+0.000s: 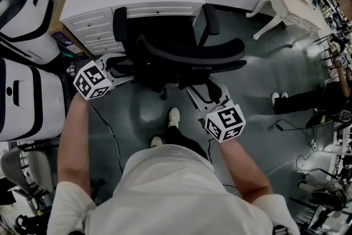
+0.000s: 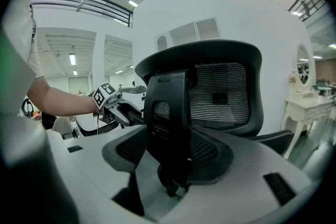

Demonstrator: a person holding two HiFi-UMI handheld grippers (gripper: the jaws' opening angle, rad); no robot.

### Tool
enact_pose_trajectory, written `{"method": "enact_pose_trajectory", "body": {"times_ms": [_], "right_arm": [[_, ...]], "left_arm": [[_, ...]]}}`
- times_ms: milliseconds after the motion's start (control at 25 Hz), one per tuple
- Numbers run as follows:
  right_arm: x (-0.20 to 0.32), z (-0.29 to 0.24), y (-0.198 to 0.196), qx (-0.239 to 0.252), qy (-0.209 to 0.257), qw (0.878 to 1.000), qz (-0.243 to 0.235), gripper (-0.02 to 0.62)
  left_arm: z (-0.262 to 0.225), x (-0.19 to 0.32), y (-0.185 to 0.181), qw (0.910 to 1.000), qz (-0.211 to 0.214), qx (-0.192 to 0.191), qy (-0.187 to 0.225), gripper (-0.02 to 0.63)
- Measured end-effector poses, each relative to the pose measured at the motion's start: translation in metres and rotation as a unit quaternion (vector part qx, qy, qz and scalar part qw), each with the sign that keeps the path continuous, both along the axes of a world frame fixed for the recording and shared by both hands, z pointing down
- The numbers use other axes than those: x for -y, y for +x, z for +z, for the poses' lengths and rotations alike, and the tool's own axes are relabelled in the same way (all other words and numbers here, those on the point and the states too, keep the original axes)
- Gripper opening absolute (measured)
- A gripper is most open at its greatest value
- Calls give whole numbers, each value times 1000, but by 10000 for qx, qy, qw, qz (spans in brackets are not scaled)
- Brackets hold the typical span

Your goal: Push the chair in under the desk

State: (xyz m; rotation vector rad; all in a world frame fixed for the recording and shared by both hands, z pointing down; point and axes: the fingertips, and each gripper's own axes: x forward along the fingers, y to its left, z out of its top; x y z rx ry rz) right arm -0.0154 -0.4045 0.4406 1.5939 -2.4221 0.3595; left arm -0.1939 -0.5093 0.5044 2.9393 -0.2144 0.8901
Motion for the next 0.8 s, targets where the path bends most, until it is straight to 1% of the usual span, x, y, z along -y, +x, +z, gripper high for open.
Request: {"method": "enact_pose_trajectory", "body": {"times_ms": [120,320,440,640,720,800], "right_arm": [[0,2,0,5,-26,10000,-7,239],[-1,2,-1,17,-69,10000,-14,239],[-2,2,-1,-28,-50,10000,-31,239],[-2,-1,-2,-247,-13,9997,-75,239],[-3,-3,0,-321,7,9995,-55,239],[-5,-7,4,-349,64,9994,30,239]], "left_arm": [[2,0,0,10000,-54,29,-15,302],[3,1,-3,9994,-326,95,7,321],[2,1,-5,9984,-513,235,77,321],[-1,-1,-9,9945,-930,448,166,316],[-7,-4,-11,9928,-1103,391,253,310],[-18,-6,-12,9909,-1299,195,294,296]]}}
